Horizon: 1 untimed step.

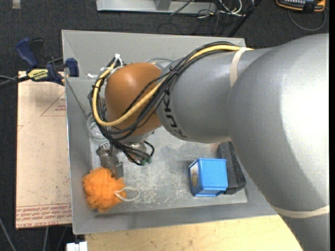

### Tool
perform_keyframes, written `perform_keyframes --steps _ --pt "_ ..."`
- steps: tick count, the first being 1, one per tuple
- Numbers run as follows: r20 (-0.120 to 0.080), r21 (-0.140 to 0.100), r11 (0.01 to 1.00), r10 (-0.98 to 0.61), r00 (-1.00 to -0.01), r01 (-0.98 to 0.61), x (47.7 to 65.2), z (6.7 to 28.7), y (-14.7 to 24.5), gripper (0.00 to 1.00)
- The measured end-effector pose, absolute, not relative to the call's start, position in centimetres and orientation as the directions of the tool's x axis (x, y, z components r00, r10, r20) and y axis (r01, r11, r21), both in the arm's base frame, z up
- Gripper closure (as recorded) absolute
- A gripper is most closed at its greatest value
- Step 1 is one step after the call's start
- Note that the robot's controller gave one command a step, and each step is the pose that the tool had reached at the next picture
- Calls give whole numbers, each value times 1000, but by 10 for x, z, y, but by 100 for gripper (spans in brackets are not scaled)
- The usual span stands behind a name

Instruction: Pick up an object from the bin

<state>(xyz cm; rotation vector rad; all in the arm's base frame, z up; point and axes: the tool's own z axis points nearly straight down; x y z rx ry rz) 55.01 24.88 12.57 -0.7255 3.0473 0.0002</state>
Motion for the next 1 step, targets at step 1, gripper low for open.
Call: perform_keyframes --steps 1 --pt "-7 -1 893 -451 -893 -451 550 134 249 100"
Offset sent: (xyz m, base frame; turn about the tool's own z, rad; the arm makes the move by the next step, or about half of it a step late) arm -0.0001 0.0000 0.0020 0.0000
